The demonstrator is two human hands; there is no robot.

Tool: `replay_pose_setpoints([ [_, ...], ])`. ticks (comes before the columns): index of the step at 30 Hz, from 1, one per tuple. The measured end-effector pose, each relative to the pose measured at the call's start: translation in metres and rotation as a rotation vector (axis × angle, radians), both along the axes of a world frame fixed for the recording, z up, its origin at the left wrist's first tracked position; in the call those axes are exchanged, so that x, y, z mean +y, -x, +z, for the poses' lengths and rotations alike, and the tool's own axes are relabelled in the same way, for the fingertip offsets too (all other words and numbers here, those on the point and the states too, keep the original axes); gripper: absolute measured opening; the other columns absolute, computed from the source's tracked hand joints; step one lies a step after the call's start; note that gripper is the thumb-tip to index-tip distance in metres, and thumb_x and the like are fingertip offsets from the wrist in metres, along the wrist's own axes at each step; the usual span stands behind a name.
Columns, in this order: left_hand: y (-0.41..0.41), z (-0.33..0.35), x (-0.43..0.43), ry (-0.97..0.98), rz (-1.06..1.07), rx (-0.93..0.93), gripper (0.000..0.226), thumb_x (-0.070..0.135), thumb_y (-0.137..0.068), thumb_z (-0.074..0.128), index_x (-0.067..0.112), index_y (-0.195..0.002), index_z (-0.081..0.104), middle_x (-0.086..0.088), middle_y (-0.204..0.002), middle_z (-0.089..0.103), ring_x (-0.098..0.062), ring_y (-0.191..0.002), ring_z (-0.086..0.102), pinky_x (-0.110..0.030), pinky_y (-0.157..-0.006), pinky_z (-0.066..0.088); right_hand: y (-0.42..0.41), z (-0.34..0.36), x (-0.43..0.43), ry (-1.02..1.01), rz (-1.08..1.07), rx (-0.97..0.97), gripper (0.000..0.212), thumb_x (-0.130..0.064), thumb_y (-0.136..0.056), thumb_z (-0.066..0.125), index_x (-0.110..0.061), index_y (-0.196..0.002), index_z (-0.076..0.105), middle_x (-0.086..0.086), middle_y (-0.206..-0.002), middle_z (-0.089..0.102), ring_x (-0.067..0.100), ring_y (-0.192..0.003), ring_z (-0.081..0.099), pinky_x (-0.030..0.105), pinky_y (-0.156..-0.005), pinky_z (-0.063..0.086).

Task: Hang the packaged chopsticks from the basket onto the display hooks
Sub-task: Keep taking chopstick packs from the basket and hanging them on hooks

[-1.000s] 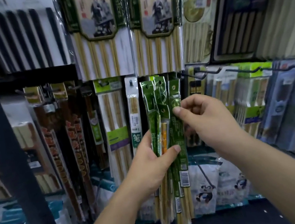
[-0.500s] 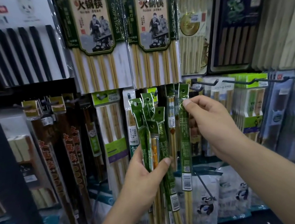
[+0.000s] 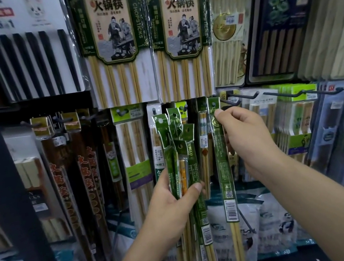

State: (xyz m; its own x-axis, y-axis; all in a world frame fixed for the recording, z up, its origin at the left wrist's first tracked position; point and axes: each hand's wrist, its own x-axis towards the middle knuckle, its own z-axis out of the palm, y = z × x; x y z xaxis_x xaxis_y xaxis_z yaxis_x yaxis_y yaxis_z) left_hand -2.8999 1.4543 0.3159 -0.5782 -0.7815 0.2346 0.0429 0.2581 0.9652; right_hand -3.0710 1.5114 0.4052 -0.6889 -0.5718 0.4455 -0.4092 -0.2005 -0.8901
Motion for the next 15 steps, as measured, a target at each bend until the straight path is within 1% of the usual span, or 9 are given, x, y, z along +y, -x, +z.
replay_pose_setpoints([
  [3, 0.0, -0.002, -0.002, 0.012, 0.01, 0.02, 0.04, 0.035, -0.091, 0.075, 0.051, -0.116, 0.048, 0.036, -0.109, 0.069, 0.017, -0.105, 0.061, -0.017, -0.096, 0.05, 0.001, -0.001, -0.003, 0.005, -0.001, 0.012, 0.042, -0.039, -0.1, 0.059, 0.0, -0.083, 0.054, 0.0, -0.063, 0.035, 0.01, -0.054, 0.038, 0.021, -0.06, 0.043],
  [5, 0.0, -0.003, -0.002, 0.001, -0.005, 0.059, 0.059, 0.041, -0.088, 0.077, 0.035, -0.139, 0.047, 0.022, -0.129, 0.067, 0.003, -0.124, 0.058, -0.03, -0.11, 0.047, 0.003, -0.001, -0.005, 0.007, -0.008, 0.014, 0.042, -0.039, -0.1, 0.059, 0.0, -0.084, 0.056, -0.002, -0.061, 0.036, 0.009, -0.054, 0.039, 0.025, -0.063, 0.042],
  [7, 0.001, -0.002, -0.002, -0.026, -0.031, 0.116, 0.089, 0.052, -0.083, 0.078, 0.03, -0.155, 0.032, 0.007, -0.157, 0.047, -0.012, -0.143, 0.042, -0.047, -0.121, 0.034, 0.004, -0.002, -0.009, -0.007, -0.017, 0.017, 0.042, -0.039, -0.1, 0.06, -0.002, -0.079, 0.055, -0.006, -0.054, 0.034, 0.01, -0.051, 0.037, 0.027, -0.063, 0.043],
  [9, 0.001, -0.002, -0.003, -0.002, -0.012, 0.129, 0.104, 0.057, -0.08, 0.076, 0.031, -0.161, 0.017, 0.015, -0.163, 0.022, -0.009, -0.148, 0.027, -0.048, -0.124, 0.028, 0.006, -0.003, -0.013, -0.02, -0.019, 0.018, 0.042, -0.039, -0.1, 0.06, -0.004, -0.077, 0.056, -0.007, -0.052, 0.035, 0.013, -0.051, 0.036, 0.029, -0.062, 0.044],
  [10, 0.0, -0.003, -0.003, 0.0, -0.009, 0.131, 0.106, 0.059, -0.078, 0.076, 0.032, -0.161, 0.016, 0.017, -0.162, 0.026, -0.007, -0.148, 0.028, -0.046, -0.123, 0.029, 0.007, -0.004, -0.016, -0.022, -0.013, 0.019, 0.042, -0.039, -0.1, 0.06, -0.003, -0.079, 0.058, -0.006, -0.053, 0.037, 0.015, -0.053, 0.038, 0.031, -0.062, 0.044],
  [11, 0.0, -0.004, -0.004, 0.0, -0.004, 0.125, 0.1, 0.059, -0.077, 0.077, 0.034, -0.158, 0.023, 0.023, -0.158, 0.034, 0.001, -0.143, 0.035, -0.041, -0.121, 0.033, 0.008, -0.004, -0.018, -0.026, -0.009, 0.026, 0.042, -0.04, -0.101, 0.06, -0.002, -0.082, 0.061, -0.005, -0.054, 0.039, 0.017, -0.055, 0.041, 0.032, -0.062, 0.044],
  [12, -0.001, -0.003, -0.006, -0.008, -0.023, 0.114, 0.083, 0.056, -0.078, 0.078, 0.036, -0.147, 0.035, 0.035, -0.143, 0.048, 0.016, -0.129, 0.044, -0.028, -0.114, 0.039, 0.01, -0.004, -0.021, -0.033, -0.013, 0.044, 0.04, -0.04, -0.101, 0.059, -0.004, -0.085, 0.065, -0.004, -0.054, 0.042, 0.018, -0.056, 0.044, 0.034, -0.062, 0.044],
  [14, -0.002, -0.003, -0.006, -0.026, -0.075, 0.087, 0.046, 0.038, -0.088, 0.077, 0.049, -0.112, 0.041, 0.055, -0.094, 0.058, 0.037, -0.09, 0.049, 0.002, -0.081, 0.042, 0.011, -0.004, -0.026, -0.044, -0.037, 0.082, 0.037, -0.042, -0.101, 0.058, -0.01, -0.085, 0.068, -0.005, -0.056, 0.048, 0.017, -0.059, 0.05, 0.039, -0.066, 0.049],
  [15, -0.001, -0.002, -0.005, -0.011, -0.1, 0.088, 0.042, 0.03, -0.092, 0.075, 0.049, -0.102, 0.039, 0.06, -0.08, 0.053, 0.04, -0.079, 0.046, 0.007, -0.065, 0.039, 0.012, -0.005, -0.028, -0.041, -0.048, 0.093, 0.036, -0.042, -0.101, 0.058, -0.012, -0.084, 0.068, -0.004, -0.058, 0.05, 0.018, -0.062, 0.053, 0.041, -0.069, 0.053],
])
